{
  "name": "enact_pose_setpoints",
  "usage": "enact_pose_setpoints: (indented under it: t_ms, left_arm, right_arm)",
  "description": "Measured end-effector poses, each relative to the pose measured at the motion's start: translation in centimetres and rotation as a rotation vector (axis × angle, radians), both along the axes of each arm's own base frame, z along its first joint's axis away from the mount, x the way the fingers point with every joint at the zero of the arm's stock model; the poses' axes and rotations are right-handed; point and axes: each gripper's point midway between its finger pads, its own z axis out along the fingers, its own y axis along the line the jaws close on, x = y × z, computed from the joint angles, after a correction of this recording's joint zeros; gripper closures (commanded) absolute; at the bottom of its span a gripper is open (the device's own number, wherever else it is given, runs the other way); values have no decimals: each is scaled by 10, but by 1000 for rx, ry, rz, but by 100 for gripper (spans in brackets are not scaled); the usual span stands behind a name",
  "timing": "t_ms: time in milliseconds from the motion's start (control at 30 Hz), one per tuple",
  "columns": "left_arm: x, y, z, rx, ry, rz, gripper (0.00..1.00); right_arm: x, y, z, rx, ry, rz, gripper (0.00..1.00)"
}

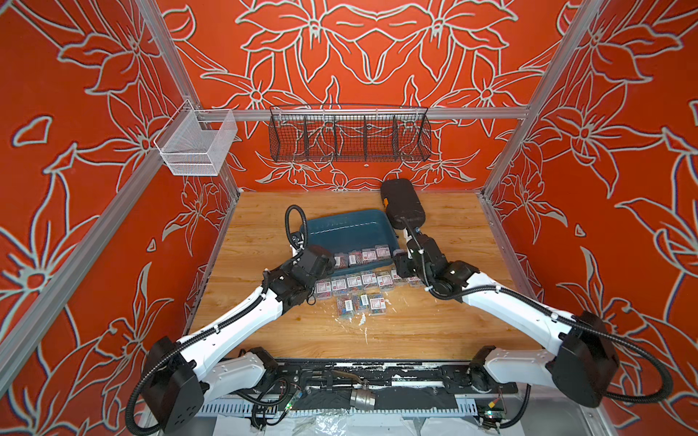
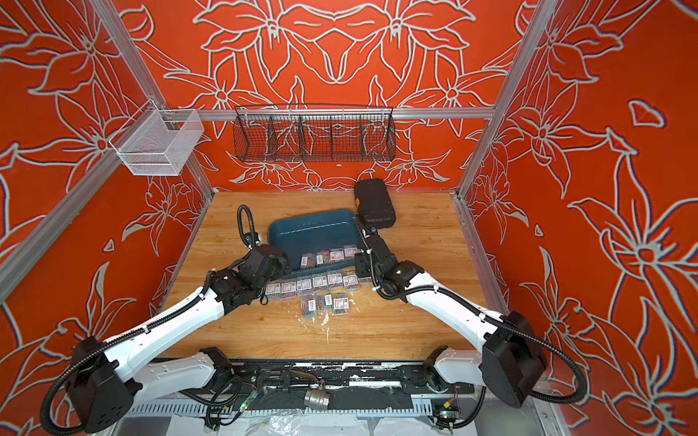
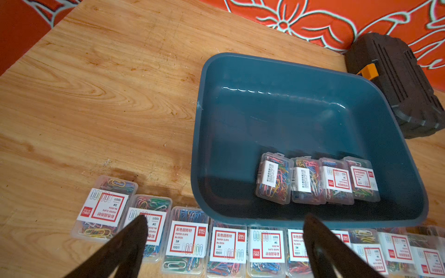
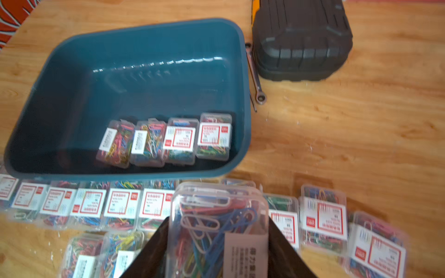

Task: Take the paper clips out of the storage box
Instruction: Place the boxed paper clips at the center of the board.

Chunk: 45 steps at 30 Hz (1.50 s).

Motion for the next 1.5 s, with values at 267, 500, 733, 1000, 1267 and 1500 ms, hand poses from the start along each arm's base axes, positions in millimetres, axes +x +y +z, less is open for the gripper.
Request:
enact_pose_setpoints:
  t_ms: [267,500,733,1000,1267,1500]
  left_arm:
    - [-1,6,0,6,14,33,2]
    - [-2,8,1,5,12,48,2]
    - [-2,9,1,0,9,60,2]
    - [-3,12,-1,1,19,70,2]
    - [-3,11,-1,-7,19,69,2]
    - [-4,11,1,-9,14,69,2]
  right_arm:
    - [-30,-16,-42,-10,87,-7,59]
    - [-49,-8,-84,-37,187,25,61]
    - [-59,8,-110,-45,240,49,60]
    - [-65,20,-125,-53,258,72,57]
    - [-70,24,-129,-31,270,60,51]
    - [-72,24,-133,18,262,37,36]
